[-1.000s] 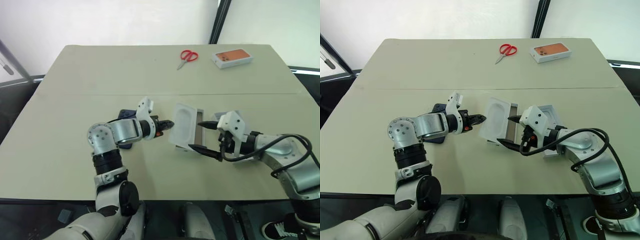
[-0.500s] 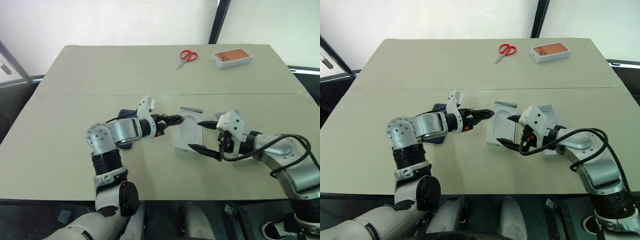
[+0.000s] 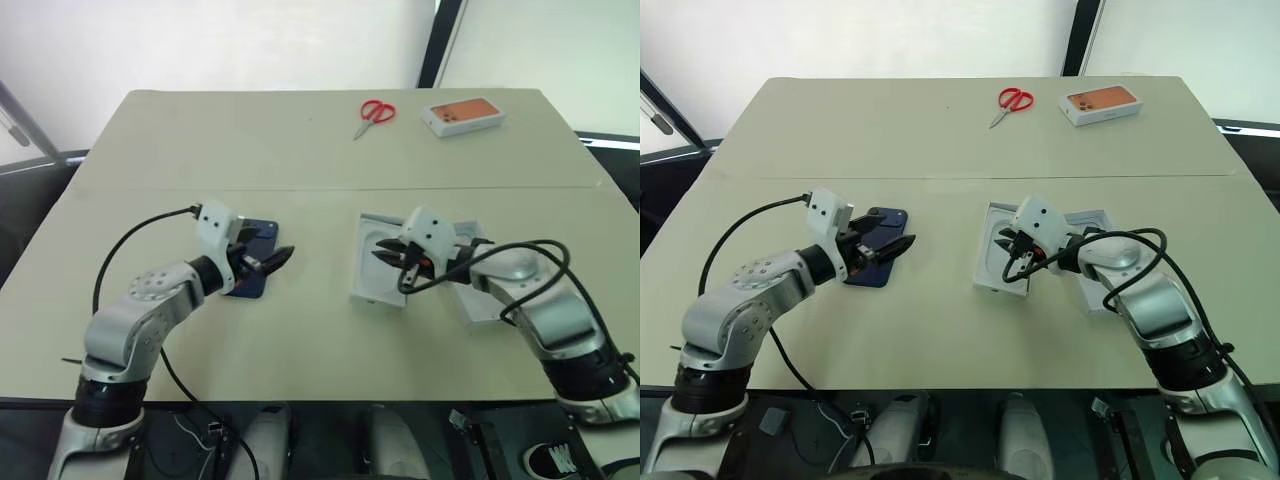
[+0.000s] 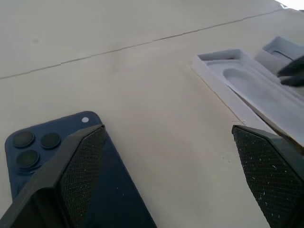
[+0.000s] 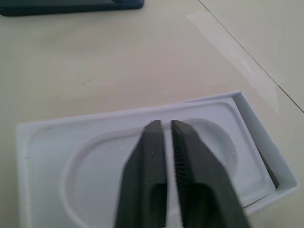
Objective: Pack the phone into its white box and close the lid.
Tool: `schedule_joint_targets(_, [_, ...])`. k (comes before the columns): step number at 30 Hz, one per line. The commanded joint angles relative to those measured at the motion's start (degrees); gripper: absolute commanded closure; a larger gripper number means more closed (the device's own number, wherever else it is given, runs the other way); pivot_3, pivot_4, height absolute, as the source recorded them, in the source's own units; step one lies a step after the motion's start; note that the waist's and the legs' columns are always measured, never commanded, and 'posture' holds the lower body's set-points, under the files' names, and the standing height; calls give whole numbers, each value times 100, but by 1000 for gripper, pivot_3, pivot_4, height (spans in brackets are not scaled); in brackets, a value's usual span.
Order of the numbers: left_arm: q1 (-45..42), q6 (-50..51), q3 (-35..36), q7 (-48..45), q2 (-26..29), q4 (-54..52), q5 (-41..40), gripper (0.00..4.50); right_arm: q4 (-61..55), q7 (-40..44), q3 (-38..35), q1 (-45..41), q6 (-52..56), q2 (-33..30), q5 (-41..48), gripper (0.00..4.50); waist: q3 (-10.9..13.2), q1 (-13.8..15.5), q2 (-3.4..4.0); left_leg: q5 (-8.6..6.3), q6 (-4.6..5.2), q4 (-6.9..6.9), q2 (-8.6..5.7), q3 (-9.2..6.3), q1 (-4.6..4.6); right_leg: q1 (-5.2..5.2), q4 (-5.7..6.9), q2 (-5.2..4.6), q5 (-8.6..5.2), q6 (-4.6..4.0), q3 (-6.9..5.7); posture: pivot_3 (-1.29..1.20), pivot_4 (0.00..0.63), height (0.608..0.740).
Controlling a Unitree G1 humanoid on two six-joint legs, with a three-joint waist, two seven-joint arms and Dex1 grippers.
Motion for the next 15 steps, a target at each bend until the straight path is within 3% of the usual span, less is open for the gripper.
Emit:
schedule_joint_targets(1, [411,-761,9,-698,323,-248,214,0,170,-120,167,-221,109,95,-294,4476,0,-8,0,0,1,-1,0,0,0,-1,0,0,0,0,0,0,150,697])
schedule_joint_targets(9, [1171,-1071,176,-1763,749,-534,-139,0,1332,-495,379,-675,-363,550,-942,4476,2,-14,4,-17,30,1,0,0,-1,-1,0,-2,0,-1,-2,0,150,697])
schedule_joint_targets(15, [1441,-1150,200,-1986,650,-767,-384,0,2135,-785,521,-903,-1021,798,-1491,4476,3,-84,5,-17,31,0,1,-2,-1,-1,3,3,1,0,-4,0,150,697])
